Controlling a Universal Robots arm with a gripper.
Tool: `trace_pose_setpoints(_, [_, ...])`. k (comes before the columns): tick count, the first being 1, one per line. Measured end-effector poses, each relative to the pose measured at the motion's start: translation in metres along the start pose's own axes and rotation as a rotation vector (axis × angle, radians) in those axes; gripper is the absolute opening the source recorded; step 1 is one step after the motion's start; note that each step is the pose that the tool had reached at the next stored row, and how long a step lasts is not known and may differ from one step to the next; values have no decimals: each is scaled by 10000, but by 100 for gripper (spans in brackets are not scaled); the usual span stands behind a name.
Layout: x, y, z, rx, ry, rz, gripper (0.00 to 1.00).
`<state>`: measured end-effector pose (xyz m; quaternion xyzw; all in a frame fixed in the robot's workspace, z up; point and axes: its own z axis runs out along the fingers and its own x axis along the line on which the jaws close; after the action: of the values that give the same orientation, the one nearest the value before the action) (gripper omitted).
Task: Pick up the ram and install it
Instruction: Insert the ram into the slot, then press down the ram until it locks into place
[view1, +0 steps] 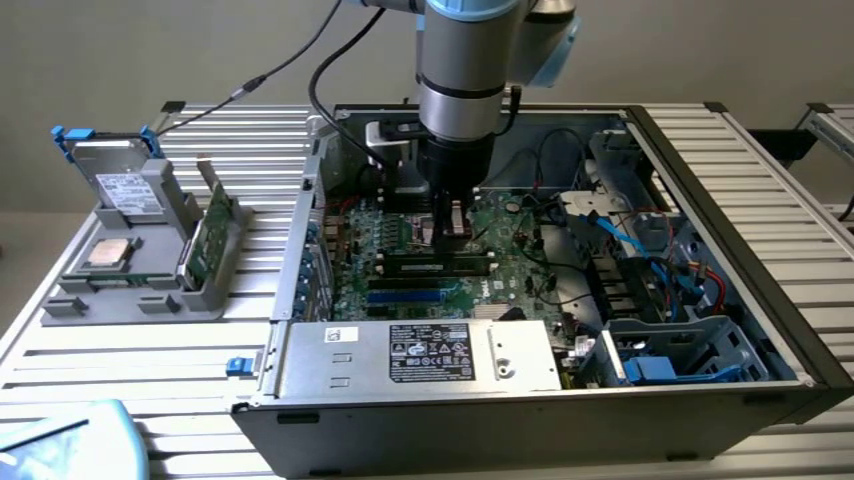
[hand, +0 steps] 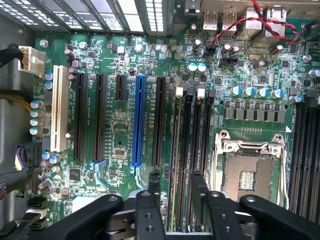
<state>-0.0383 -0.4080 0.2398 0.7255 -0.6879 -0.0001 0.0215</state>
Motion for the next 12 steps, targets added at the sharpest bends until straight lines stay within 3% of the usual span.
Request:
trace_pose_setpoints(1, [0,0,-1,-1,1,0,37])
trace_pose_setpoints(6, [0,0,-1,-1,2,0,13])
trace_pose_setpoints(12, [0,0,-1,-1,2,0,11])
